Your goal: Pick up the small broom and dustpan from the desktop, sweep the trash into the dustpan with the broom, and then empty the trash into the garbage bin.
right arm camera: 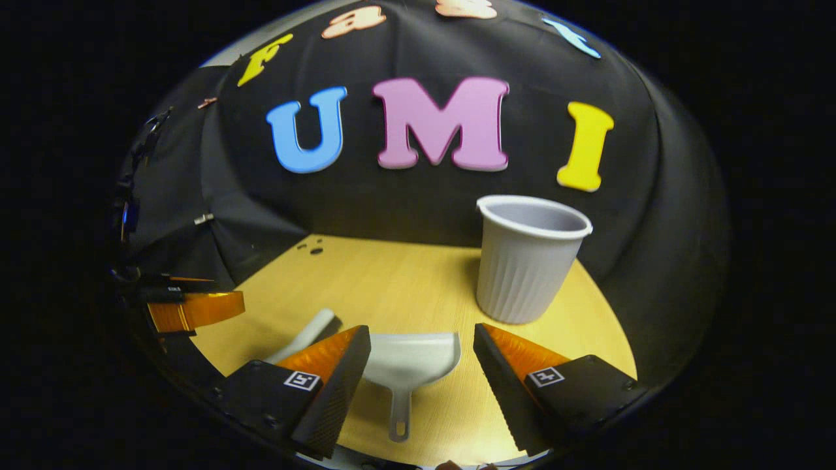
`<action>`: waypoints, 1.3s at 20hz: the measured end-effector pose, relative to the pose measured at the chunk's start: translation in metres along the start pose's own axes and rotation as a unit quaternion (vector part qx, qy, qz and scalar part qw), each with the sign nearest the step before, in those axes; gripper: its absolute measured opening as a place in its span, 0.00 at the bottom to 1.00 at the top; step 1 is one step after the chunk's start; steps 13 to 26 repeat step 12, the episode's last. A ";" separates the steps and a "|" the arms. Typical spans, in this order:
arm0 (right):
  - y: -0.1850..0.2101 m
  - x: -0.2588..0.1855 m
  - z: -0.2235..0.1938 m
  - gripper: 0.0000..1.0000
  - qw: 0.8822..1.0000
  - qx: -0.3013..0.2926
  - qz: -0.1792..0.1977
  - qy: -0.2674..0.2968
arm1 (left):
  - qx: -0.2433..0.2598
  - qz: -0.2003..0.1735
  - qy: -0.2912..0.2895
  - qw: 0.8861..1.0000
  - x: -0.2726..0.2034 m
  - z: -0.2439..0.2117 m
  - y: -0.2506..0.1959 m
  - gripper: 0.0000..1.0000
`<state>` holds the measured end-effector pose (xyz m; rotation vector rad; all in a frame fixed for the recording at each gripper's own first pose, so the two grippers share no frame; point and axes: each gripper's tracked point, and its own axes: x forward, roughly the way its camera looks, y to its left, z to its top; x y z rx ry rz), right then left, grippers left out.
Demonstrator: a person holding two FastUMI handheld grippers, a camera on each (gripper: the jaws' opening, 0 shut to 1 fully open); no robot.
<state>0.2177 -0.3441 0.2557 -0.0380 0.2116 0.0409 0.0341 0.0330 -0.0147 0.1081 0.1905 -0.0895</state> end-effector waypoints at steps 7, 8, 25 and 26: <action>0.018 -0.103 0.065 0.99 0.992 -0.032 0.011 -0.118 | 0.008 -0.011 -0.158 0.987 -0.122 0.033 -0.039 0.96; 0.017 -0.114 0.062 0.99 0.992 -0.039 0.012 -0.121 | 0.010 -0.017 -0.167 0.986 -0.135 0.032 -0.043 0.96; 0.017 -0.139 0.046 0.98 0.993 -0.028 0.016 -0.112 | 0.006 -0.031 -0.179 0.983 -0.151 0.026 -0.047 0.96; 0.017 -0.139 0.046 0.98 0.993 -0.028 0.016 -0.112 | 0.006 -0.031 -0.179 0.983 -0.151 0.026 -0.047 0.96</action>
